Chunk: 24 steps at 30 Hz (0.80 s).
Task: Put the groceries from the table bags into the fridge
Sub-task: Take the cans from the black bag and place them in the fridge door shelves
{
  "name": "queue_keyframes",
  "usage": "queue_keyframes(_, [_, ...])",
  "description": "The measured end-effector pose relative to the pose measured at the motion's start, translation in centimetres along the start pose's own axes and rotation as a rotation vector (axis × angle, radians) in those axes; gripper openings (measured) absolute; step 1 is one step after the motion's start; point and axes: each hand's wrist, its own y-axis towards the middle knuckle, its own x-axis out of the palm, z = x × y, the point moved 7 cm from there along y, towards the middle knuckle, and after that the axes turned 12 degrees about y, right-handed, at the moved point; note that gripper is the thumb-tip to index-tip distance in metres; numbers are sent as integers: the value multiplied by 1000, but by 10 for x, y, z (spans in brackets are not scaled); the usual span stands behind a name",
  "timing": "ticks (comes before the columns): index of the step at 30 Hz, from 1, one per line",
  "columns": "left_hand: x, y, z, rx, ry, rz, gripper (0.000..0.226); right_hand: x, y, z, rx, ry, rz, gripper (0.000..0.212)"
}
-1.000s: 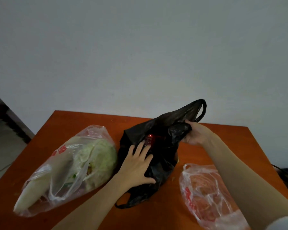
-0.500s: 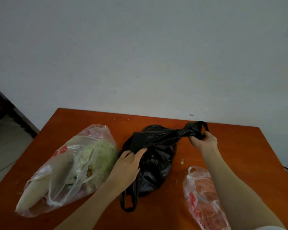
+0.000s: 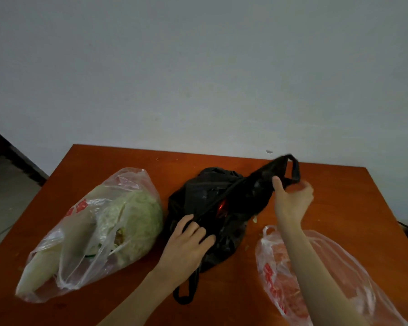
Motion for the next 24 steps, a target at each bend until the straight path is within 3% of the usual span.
queue_keyframes(4, [-3,10,25,179,-51,47,30,35,-46,-54,-580,-162,-346,35])
queue_keyframes(7, [-3,14,23,169,-185,-3,44,70,-58,-32,-810,-443,-644,20])
queue_keyframes(9, [0,15,11,136,-186,-27,47,76,-44,-13,-832,-716,-719,31])
queue_keyframes(12, [4,21,-20,4,-91,-17,52,70,-12,10,-795,-1104,-788,67])
queue_keyframes(15, [10,29,-46,-132,-47,-16,48,69,7,14,-839,-1271,-887,92])
queue_keyframes(17, [22,35,-59,-230,-70,-171,47,72,19,20,-849,-1331,-945,99])
queue_keyframes(21, [57,33,-86,-378,-15,-571,112,85,41,42,-759,-1354,-1052,106])
queue_keyframes(24, [75,27,-97,-399,-46,-715,125,96,48,67,-585,-1252,-1185,108])
